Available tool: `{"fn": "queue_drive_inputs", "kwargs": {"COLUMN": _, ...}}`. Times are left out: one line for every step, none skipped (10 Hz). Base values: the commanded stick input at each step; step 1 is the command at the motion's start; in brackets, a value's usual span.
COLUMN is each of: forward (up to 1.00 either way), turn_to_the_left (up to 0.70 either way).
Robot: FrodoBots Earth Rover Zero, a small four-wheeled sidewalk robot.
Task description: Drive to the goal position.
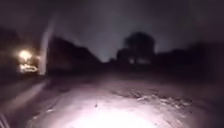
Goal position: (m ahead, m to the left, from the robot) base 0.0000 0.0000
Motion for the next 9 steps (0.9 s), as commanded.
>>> {"fn": "queue_drive_inputs", "kwargs": {"forward": 0.7, "turn_to_the_left": 0.0}}
{"fn": "queue_drive_inputs", "kwargs": {"forward": 0.7, "turn_to_the_left": 0.0}}
{"fn": "queue_drive_inputs", "kwargs": {"forward": 0.7, "turn_to_the_left": 0.0}}
{"fn": "queue_drive_inputs", "kwargs": {"forward": 0.7, "turn_to_the_left": 0.0}}
{"fn": "queue_drive_inputs", "kwargs": {"forward": 0.7, "turn_to_the_left": 0.0}}
{"fn": "queue_drive_inputs", "kwargs": {"forward": 0.7, "turn_to_the_left": 0.0}}
{"fn": "queue_drive_inputs", "kwargs": {"forward": 0.7, "turn_to_the_left": 0.0}}
{"fn": "queue_drive_inputs", "kwargs": {"forward": 0.7, "turn_to_the_left": 0.0}}
{"fn": "queue_drive_inputs", "kwargs": {"forward": 0.7, "turn_to_the_left": 0.0}}
